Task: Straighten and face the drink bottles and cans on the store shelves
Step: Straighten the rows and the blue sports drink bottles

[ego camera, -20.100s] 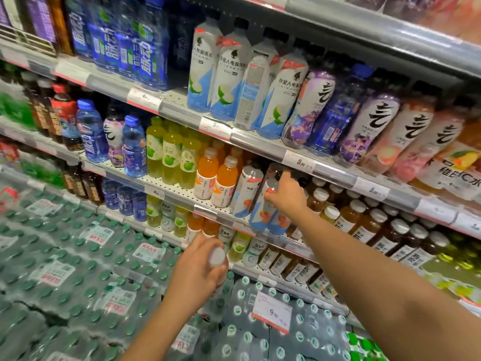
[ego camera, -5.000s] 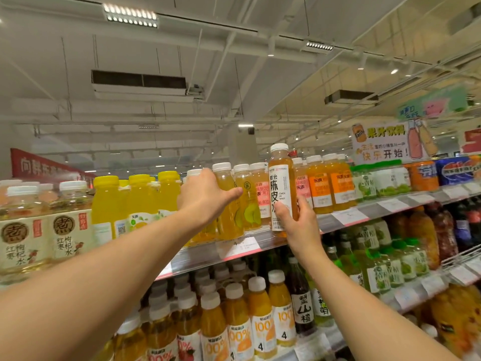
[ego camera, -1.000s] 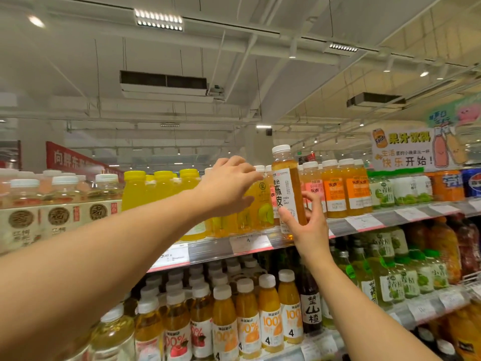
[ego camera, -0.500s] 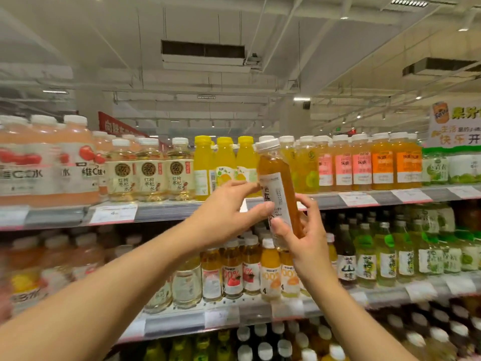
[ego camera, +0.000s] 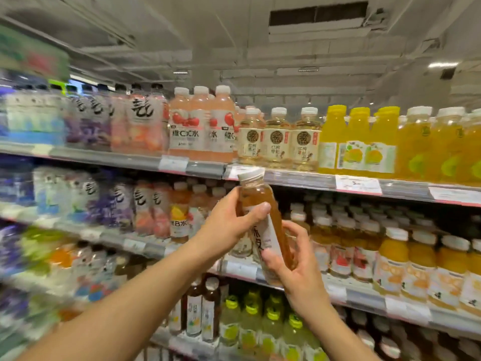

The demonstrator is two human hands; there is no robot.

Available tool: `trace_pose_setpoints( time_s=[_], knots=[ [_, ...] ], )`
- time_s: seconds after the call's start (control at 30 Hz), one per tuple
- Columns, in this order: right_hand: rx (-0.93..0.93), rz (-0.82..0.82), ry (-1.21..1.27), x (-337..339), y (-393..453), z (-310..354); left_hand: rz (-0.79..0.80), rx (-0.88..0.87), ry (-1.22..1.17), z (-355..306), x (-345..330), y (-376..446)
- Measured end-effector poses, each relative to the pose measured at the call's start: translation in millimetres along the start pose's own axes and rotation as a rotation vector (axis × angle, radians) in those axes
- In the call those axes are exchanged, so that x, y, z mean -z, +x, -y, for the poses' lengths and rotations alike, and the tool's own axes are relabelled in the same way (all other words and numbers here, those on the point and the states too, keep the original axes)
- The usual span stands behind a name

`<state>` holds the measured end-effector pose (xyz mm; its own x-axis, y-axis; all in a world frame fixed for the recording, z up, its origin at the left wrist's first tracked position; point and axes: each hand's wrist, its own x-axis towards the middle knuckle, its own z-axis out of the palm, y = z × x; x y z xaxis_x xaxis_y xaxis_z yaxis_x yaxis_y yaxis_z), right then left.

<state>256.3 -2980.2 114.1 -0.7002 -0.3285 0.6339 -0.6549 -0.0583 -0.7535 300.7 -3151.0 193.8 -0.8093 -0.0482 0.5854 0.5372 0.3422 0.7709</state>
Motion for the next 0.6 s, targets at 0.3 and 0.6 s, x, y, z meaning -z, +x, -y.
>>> trace_pose_setpoints(
  time_s=[0.3, 0.6],
  knots=[
    [-0.209, 0.454, -0.051, -117, -6, -40, -0.147, 0.192, 0.148, 67, 104, -89],
    [-0.137, 0.606, -0.619, -238, 16, -118, -0.223, 0.375, 0.303, 154, 252, -133]
  ],
)
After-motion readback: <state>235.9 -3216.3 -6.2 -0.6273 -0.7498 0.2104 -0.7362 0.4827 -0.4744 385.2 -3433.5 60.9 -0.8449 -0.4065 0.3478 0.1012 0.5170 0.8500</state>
